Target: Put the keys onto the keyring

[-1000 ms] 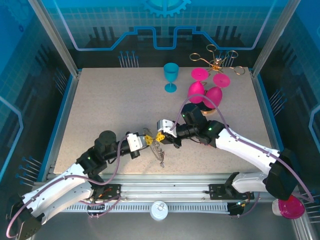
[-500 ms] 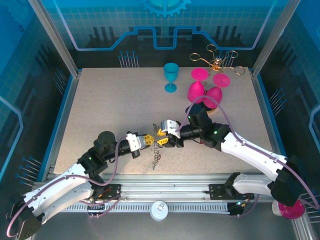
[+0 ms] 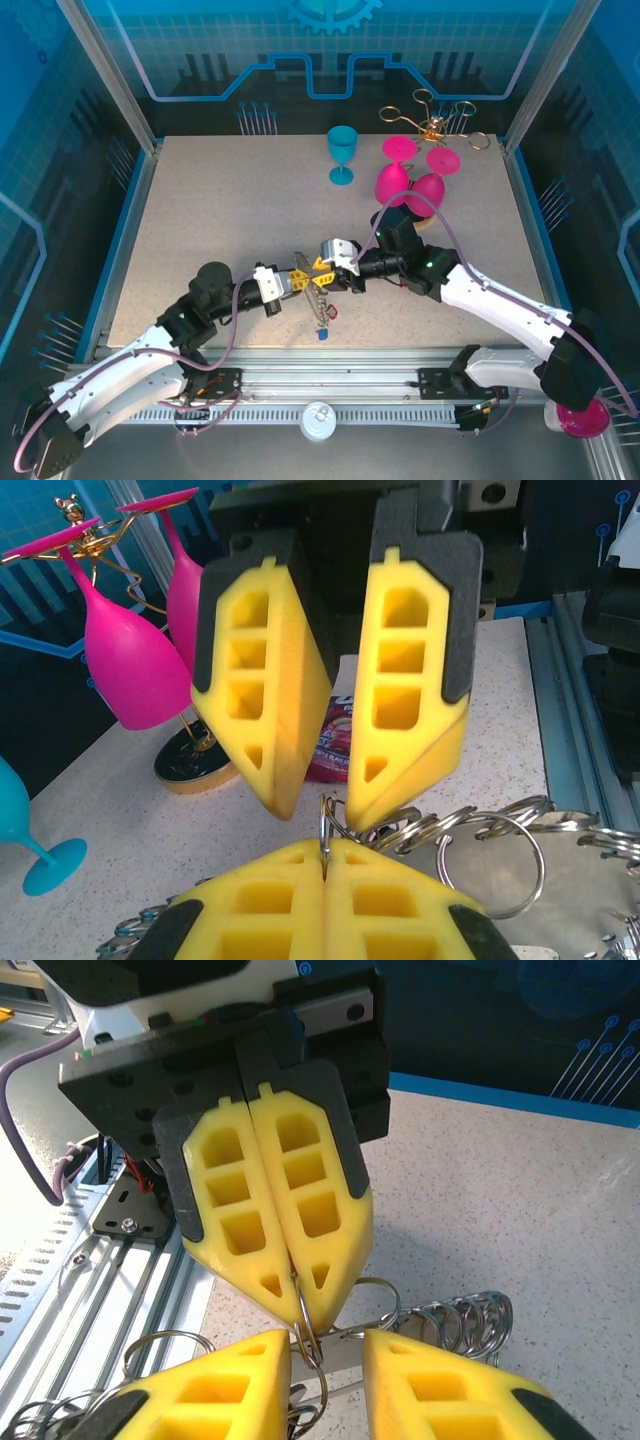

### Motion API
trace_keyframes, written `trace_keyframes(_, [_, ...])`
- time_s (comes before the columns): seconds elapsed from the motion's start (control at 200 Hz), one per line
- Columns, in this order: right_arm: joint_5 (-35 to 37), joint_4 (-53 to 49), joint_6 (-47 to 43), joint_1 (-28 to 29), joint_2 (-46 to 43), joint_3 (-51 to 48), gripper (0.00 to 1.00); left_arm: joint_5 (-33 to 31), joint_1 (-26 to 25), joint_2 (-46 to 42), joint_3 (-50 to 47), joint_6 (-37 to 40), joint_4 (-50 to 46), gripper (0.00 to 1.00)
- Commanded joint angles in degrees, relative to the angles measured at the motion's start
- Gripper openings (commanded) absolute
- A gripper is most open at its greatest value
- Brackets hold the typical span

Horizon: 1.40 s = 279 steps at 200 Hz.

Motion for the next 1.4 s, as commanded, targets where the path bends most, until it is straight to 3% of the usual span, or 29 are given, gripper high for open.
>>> trace_keyframes(0.0, [-1.17, 0.42, -1.37, 0.22, 0.65, -0.01, 0.25, 2.34, 0.49, -0.07, -0.37, -0.94, 4.22, 0.0])
trace_keyframes(0.105, [-0.77, 0.24, -1.83, 0.42, 0.88, 0.26, 0.19, 2.7, 0.51, 0.02, -0.39, -1.21, 4.74, 0.0])
trace_keyframes(0.21, [-1.2, 0.13, -1.9, 0.6, 0.87, 0.91, 0.0, 2.18, 0.48, 0.2, -0.38, -1.22, 4.39, 0.0])
trace_keyframes(0.3, [-0.73, -2.44, -2.94, 0.81, 0.59, 2.01, 0.0, -0.7, 0.46, 0.29, 0.42, -0.99, 1.9, 0.0])
trace_keyframes(0.375, [1.9, -8.15, -5.49, 1.67, 0.76, 4.25, 0.0, -2.76, 0.5, 0.46, 1.99, -0.14, -2.4, 0.11])
trace_keyframes(0.665, [12.8, -28.6, -14.8, 6.11, 6.05, 15.71, 0.0, -5.95, 0.44, 4.69, 9.14, 4.0, -17.88, 0.1])
trace_keyframes(0.845, [13.41, -30.9, -15.26, 7.62, 7.99, 19.44, 0.0, -4.72, 0.5, 5.74, 10.19, 4.42, -17.83, 0.05])
trace_keyframes(0.896, [12.6, -29.79, -14.57, 7.63, 7.62, 19.22, 0.0, -4.36, 0.52, 5.66, 10.22, 4.47, -17.3, 0.0])
trace_keyframes(0.981, [10.71, -24.86, -11.5, 6.72, 5.56, 16.39, 0.0, -3.98, 0.46, 4.9, 9.4, 4.33, -15.38, 0.0])
trace_keyframes(1.046, [8.92, -19.55, -8.0, 5.29, 3.35, 12.87, 0.18, -3.49, 0.5, 3.72, 8.16, 4.0, -13.19, 0.0])
trace_keyframes(1.131, [5.56, -14.24, -4.31, 3.15, 1.35, 8.81, 0.28, -2.05, 0.44, 1.91, 6.11, 3.59, -9.57, 0.0])
trace_keyframes(1.391, [3.3, -8.48, -1.04, 1.48, 0.07, 4.02, 0.29, 0.33, 0.53, -0.15, 3.46, 2.17, -5.02, 0.0])
